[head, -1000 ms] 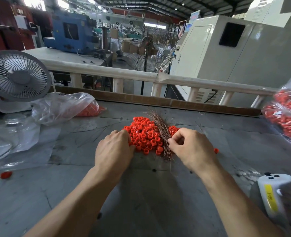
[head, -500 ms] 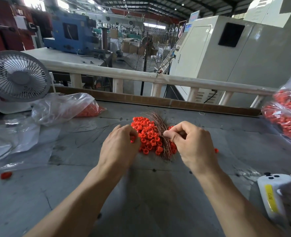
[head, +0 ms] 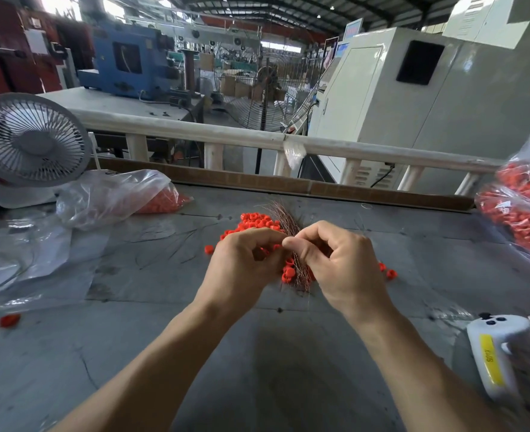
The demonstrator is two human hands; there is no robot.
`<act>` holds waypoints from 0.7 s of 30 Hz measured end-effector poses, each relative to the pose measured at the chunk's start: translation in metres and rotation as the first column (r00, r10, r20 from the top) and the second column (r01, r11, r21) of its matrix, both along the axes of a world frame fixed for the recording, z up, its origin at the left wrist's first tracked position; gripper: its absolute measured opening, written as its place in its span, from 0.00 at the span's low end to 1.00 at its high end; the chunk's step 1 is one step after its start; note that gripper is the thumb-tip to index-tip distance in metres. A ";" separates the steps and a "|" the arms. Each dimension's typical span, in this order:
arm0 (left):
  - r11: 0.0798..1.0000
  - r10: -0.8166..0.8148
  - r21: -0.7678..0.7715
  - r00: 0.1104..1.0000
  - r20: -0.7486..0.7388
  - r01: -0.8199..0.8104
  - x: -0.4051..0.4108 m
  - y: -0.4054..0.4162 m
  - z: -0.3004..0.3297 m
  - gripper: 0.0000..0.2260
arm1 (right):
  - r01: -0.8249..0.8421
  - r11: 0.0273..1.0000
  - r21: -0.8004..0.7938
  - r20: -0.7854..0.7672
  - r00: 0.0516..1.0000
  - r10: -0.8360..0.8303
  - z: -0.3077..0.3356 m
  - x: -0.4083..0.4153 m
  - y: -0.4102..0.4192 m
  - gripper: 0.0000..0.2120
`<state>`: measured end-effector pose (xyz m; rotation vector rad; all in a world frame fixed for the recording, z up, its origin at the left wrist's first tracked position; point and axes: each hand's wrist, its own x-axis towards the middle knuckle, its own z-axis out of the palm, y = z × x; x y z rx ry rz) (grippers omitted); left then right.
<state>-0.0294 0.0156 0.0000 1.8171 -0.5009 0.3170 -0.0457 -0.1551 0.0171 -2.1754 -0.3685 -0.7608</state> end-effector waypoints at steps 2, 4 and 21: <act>1.000 0.009 -0.002 1.000 0.012 -0.009 0.000 0.000 0.000 0.06 | -0.033 0.999 0.035 -0.008 0.999 0.033 0.000 -0.001 0.001 0.12; 1.000 0.025 -0.009 1.000 0.017 -0.024 -0.001 -0.002 0.000 0.06 | -0.043 0.995 0.087 -0.020 0.999 0.045 -0.001 0.000 0.002 0.12; 0.732 -0.072 -0.669 0.962 -0.264 -0.129 0.009 0.015 0.018 0.04 | -0.008 0.999 0.050 -0.114 0.993 0.014 0.000 0.001 0.007 0.03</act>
